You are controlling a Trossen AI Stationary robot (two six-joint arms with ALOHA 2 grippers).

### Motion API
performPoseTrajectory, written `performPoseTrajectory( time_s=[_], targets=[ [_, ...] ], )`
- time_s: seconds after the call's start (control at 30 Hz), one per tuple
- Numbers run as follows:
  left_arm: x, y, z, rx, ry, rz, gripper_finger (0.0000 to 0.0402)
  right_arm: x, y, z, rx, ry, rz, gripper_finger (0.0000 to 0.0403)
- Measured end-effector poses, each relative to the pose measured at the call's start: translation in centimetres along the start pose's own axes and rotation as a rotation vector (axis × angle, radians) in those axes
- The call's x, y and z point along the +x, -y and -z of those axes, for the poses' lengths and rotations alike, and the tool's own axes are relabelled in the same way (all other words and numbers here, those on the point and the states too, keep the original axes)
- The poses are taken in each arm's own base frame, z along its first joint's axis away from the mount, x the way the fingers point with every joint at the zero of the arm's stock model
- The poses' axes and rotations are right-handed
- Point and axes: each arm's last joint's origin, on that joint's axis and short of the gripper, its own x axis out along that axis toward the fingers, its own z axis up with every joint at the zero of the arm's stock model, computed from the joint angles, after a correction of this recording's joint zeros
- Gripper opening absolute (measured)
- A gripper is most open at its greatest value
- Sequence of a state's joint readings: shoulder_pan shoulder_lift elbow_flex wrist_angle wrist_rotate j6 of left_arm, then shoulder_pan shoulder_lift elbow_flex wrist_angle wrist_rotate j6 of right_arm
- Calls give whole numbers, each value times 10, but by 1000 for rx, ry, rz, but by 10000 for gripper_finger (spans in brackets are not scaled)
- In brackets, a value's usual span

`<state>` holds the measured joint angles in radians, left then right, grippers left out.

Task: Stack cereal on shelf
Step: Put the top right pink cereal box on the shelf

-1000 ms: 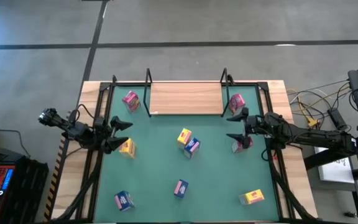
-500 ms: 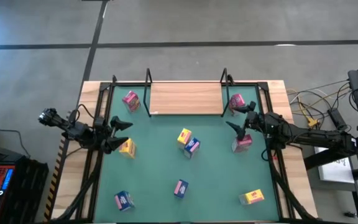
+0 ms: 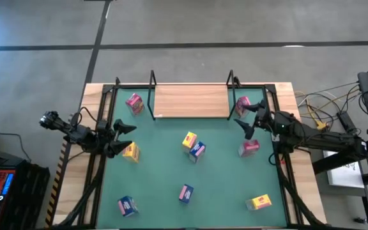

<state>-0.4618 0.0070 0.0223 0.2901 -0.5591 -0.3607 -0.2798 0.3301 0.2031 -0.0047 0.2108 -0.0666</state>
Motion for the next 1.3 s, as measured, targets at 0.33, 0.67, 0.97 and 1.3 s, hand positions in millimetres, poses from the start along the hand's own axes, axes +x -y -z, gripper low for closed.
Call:
performPoseTrajectory(
  time_s=[0.33, 0.67, 0.97, 1.3],
  targets=[
    [0, 0, 0, 0, 0, 0, 398, -26, 9, -48, -62, -203, 11, 357],
    [0, 0, 0, 0, 0, 0, 398, -18, 11, -58, -36, -232, 75, 357],
    [0, 0, 0, 0, 0, 0, 398, 7, 10, -61, 191, -376, 246, 357],
    [0, 0, 0, 0, 0, 0, 398, 13, 13, -76, 358, -609, 353, 357]
  ],
)
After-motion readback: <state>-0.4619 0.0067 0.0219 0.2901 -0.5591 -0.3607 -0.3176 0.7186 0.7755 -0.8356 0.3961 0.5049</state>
